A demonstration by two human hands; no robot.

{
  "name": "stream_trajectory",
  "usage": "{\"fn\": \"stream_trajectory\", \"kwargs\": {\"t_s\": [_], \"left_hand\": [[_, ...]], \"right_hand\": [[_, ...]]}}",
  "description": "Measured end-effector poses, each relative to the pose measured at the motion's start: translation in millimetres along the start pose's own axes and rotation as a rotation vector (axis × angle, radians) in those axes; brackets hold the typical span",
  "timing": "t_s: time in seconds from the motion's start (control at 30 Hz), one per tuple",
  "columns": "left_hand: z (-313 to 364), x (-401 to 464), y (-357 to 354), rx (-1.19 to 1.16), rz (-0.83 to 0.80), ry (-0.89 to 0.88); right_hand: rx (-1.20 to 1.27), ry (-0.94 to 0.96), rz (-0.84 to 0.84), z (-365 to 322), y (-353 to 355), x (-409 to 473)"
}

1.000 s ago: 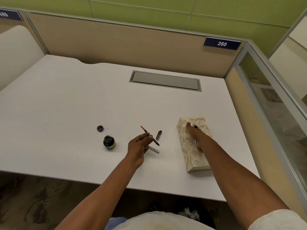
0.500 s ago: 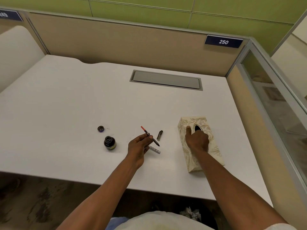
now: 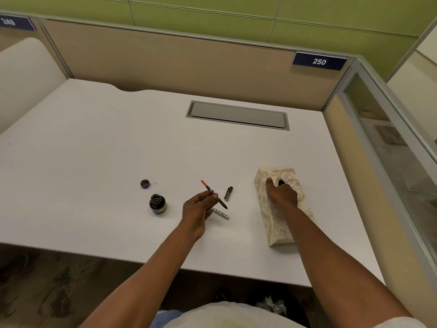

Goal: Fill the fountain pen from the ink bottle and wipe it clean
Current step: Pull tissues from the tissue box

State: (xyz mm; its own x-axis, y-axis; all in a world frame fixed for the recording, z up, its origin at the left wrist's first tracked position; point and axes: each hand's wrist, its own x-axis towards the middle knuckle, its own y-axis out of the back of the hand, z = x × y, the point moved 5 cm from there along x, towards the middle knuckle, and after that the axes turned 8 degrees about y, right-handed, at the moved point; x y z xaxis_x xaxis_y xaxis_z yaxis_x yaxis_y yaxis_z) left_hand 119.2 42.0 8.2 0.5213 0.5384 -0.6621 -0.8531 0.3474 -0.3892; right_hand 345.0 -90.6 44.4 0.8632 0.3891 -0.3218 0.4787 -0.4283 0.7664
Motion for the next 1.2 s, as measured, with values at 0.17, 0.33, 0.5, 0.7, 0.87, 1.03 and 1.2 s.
{"fn": "stream_trajectory", "kwargs": {"t_s": [0.17, 0.33, 0.5, 0.7, 0.87, 1.03, 1.2], "left_hand": [[0, -2, -1, 0.002, 0.001, -0.001], [1, -4, 1, -0.002, 0.002, -0.005], [1, -5, 7, -0.001, 0.015, -0.006], [0, -7, 6, -0.003, 0.015, -0.007], [-1, -6, 6, -0.001, 0.015, -0.005], [-2, -7, 5, 0.004, 0.016, -0.005], [-1, -9, 5, 0.003, 0.013, -0.011]], "right_hand": [[0.031, -0.056, 0.007, 3, 5, 6], [-0.023, 0.056, 0.231, 4, 10, -10], [-0.077, 0.146, 0.262, 3, 23, -14], [-0.143, 0.089, 0.208, 8, 38, -4], [-0.14, 0.074, 0.086, 9, 39, 5], [-0.218, 0.084, -0.025, 0, 43, 7], [-0.286, 0.105, -0.03, -1, 40, 7]]}}
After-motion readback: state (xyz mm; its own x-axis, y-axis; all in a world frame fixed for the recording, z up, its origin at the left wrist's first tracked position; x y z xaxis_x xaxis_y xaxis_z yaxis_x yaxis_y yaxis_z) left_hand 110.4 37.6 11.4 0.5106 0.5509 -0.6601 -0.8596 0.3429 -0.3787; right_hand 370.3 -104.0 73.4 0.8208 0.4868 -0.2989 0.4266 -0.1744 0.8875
